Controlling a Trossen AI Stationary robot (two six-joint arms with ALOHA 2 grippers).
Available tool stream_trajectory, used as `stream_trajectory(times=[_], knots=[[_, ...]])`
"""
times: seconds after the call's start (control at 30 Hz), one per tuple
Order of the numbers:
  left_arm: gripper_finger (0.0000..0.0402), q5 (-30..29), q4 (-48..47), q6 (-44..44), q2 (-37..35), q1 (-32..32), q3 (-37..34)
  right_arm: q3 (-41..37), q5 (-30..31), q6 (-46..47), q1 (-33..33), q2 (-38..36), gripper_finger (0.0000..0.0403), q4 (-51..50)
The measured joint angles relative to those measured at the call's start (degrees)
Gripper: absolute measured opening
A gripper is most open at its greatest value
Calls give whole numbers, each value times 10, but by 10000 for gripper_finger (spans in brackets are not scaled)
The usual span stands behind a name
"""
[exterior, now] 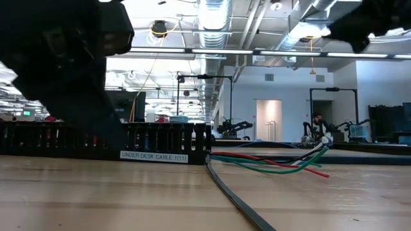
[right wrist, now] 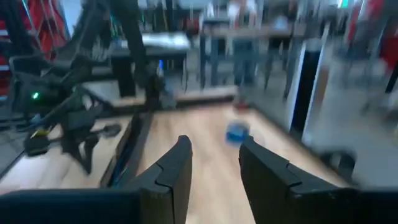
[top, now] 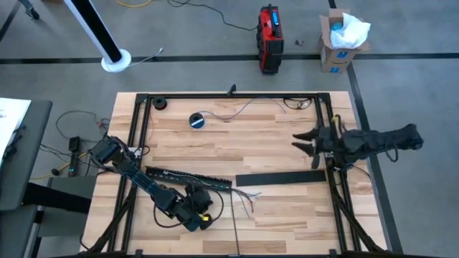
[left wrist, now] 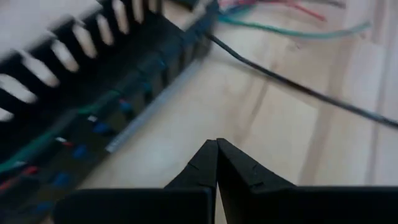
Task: Ziptie cables
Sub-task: Put the ziptied cables into the black cable duct
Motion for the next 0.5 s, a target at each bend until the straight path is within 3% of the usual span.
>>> stream_trajectory(times=[0.1,0.3,0.5], knots=[[0,-12,-4,-1,0,0,0,-41,-8,-53,-21,-25,116,74],[0,-21,-14,-1,0,0,0,-76,-69,-20,-99,-87,107,71],[0,-40,-29,-1,0,0,0,-75,-99,32,-141,-70,109,47]])
